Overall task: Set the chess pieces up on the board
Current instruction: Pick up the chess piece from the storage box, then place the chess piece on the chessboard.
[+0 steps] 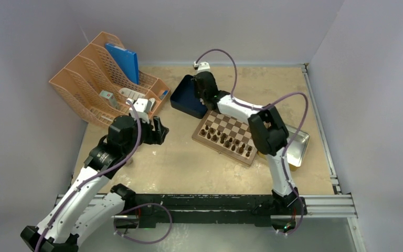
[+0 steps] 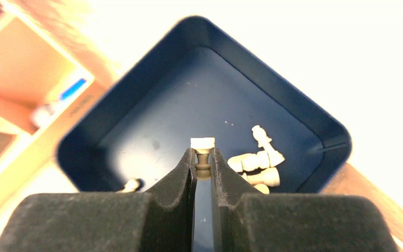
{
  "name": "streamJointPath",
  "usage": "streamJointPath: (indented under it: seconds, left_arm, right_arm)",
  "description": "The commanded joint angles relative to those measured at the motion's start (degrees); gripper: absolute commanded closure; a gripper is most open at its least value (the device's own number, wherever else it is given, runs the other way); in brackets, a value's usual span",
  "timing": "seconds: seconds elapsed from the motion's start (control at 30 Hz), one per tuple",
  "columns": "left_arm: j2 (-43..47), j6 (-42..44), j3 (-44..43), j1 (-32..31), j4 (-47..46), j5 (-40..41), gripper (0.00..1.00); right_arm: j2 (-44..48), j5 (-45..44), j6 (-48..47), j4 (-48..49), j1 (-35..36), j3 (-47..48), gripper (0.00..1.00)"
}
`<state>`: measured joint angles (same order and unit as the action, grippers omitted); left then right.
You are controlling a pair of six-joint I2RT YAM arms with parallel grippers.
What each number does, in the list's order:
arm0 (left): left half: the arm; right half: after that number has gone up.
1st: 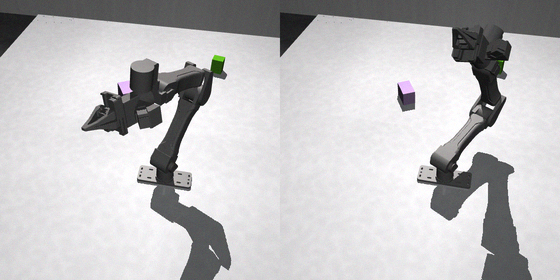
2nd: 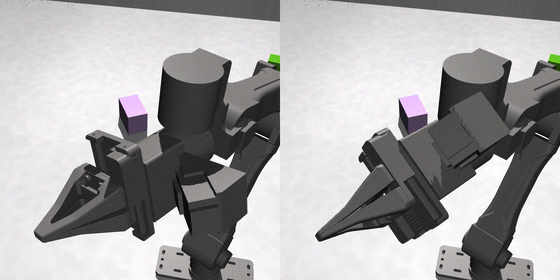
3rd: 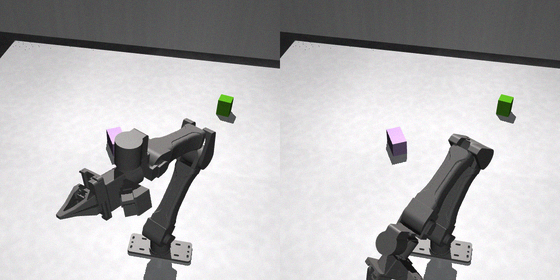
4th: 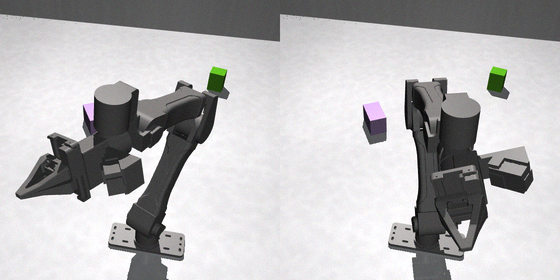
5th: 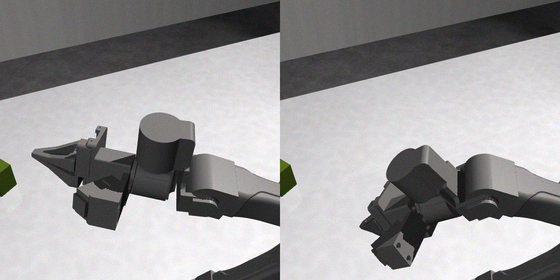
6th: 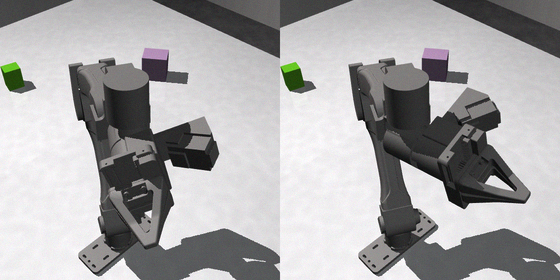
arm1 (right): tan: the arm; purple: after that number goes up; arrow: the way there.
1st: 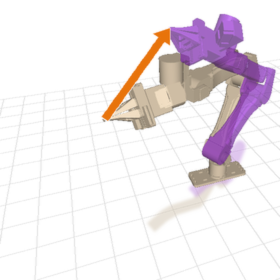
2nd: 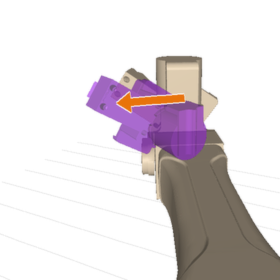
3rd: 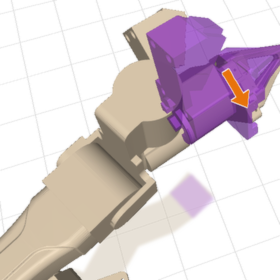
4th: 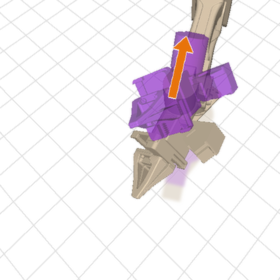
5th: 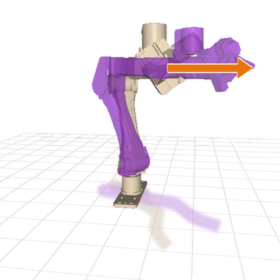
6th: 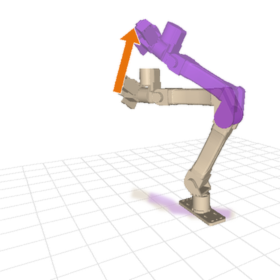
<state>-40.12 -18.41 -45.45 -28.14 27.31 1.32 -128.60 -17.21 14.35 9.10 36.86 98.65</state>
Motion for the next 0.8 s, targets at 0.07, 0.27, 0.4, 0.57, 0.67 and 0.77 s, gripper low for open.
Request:
streamJointPath:
  seconds: [0.07,0.27,0.4,0.57,0.67,0.77]
  left_arm:
    - [-4.0,-8.5,-5.3,0.4,0.7,-5.3,0.46]
    - [-6.8,-12.2,-8.8,0.4,-1.2,-11.8,0.51]
    - [-11.5,-13.3,-13.2,0.4,-0.4,-16.0,0.48]
    - [-14.8,-15.0,-17.9,0.5,-3.7,-19.7,0.48]
    - [-17.8,-15.4,-21.7,0.5,-2.9,-20.2,0.48]
    - [-20.4,-15.3,-24.1,0.5,-2.4,-21.4,0.45]
  right_arm:
    - [16.5,6.5,-6.4,13.1,0.2,-12.7,0.91]
    - [32.3,13.5,-7.5,24.9,1.0,-32.5,0.90]
    - [41.3,17.8,-7.1,30.9,1.9,-42.4,0.89]
    - [48.7,21.5,-10.1,34.1,4.9,-48.9,0.89]
    - [51.8,22.7,-11.6,34.3,6.2,-50.6,0.89]
    - [54.5,24.1,-12.8,34.5,7.4,-51.9,0.89]
